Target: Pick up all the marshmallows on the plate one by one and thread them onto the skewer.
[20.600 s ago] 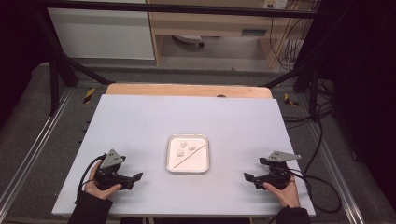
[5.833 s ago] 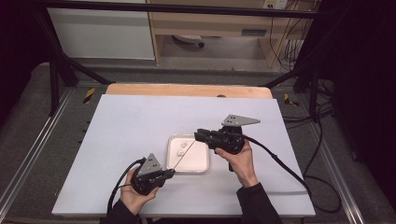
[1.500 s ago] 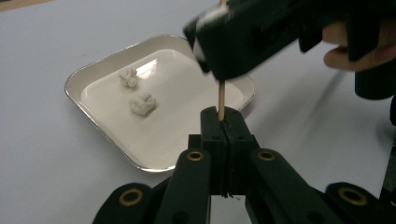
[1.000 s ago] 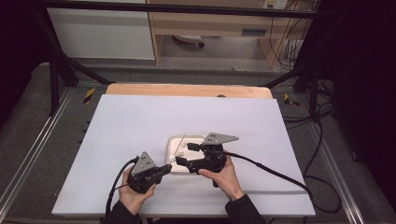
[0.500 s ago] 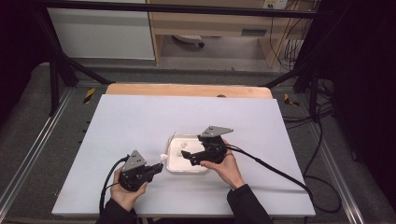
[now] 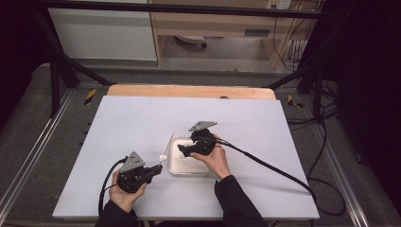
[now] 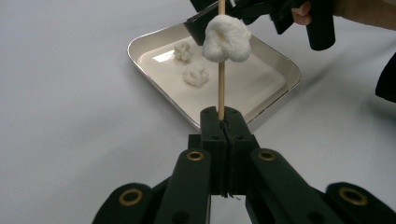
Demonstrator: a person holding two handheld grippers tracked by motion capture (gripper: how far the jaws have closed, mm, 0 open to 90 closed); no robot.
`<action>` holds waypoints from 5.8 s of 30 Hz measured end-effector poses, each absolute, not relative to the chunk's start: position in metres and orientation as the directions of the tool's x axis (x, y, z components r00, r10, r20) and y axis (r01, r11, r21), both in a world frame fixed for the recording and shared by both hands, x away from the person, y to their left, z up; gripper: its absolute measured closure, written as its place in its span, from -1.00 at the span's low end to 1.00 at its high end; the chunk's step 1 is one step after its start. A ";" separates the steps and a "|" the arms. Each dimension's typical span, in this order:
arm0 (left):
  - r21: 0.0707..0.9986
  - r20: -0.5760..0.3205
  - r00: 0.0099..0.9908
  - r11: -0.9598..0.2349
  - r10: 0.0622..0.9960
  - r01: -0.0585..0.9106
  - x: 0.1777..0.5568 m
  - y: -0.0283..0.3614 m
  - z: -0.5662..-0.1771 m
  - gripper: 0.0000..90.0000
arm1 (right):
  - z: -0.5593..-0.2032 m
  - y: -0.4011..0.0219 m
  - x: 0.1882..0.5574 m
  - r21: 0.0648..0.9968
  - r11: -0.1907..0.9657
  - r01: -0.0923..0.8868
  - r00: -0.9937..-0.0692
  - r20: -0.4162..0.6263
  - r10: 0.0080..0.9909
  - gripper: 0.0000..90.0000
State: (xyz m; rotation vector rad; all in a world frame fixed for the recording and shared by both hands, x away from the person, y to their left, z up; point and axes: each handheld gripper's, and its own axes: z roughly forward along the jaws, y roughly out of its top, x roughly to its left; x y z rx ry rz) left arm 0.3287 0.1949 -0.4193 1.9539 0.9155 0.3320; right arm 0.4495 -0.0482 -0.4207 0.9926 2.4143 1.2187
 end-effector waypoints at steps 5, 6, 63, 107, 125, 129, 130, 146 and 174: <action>0.832 -0.130 0.688 -0.299 0.714 0.467 0.329 0.195 -0.419 0.97 | -0.428 -0.042 0.458 0.761 0.434 0.482 -0.722 0.065 0.688 -0.21; 0.832 -0.130 0.688 -0.299 0.714 0.467 0.329 0.195 -0.419 0.97 | -0.429 -0.042 0.459 0.761 0.435 0.481 -0.720 0.060 0.691 -0.13; 0.833 -0.087 0.759 -0.371 0.646 0.411 0.320 0.172 -0.419 0.97 | -0.337 -0.115 0.399 0.920 0.165 0.356 -0.836 0.234 0.496 0.69; 0.856 -0.030 0.783 -0.389 0.621 0.341 0.313 0.166 -0.420 0.97 | -0.348 -0.104 0.400 0.891 0.101 0.442 -0.850 0.381 0.363 0.82; 0.845 -0.022 0.779 -0.405 0.627 0.350 0.314 0.161 -0.422 0.97 | -0.352 -0.099 0.392 0.897 0.115 0.427 -0.868 0.371 0.332 0.84; 0.841 -0.022 0.780 -0.410 0.626 0.353 0.314 0.160 -0.424 0.97 | -0.353 -0.098 0.392 0.897 0.122 0.426 -0.869 0.368 0.330 0.84; 0.840 -0.022 0.780 -0.412 0.626 0.354 0.314 0.160 -0.423 0.98 | -0.353 -0.098 0.391 0.897 0.125 0.423 -0.870 0.364 0.332 0.84; 0.835 -0.021 0.782 -0.419 0.623 0.357 0.314 0.159 -0.423 0.98 | -0.356 -0.096 0.389 0.899 0.147 0.413 -0.876 0.348 0.334 0.84; 0.832 -0.017 0.780 -0.424 0.625 0.358 0.312 0.159 -0.419 0.98 | -0.360 -0.094 0.386 0.899 0.155 0.410 -0.879 0.344 0.331 0.85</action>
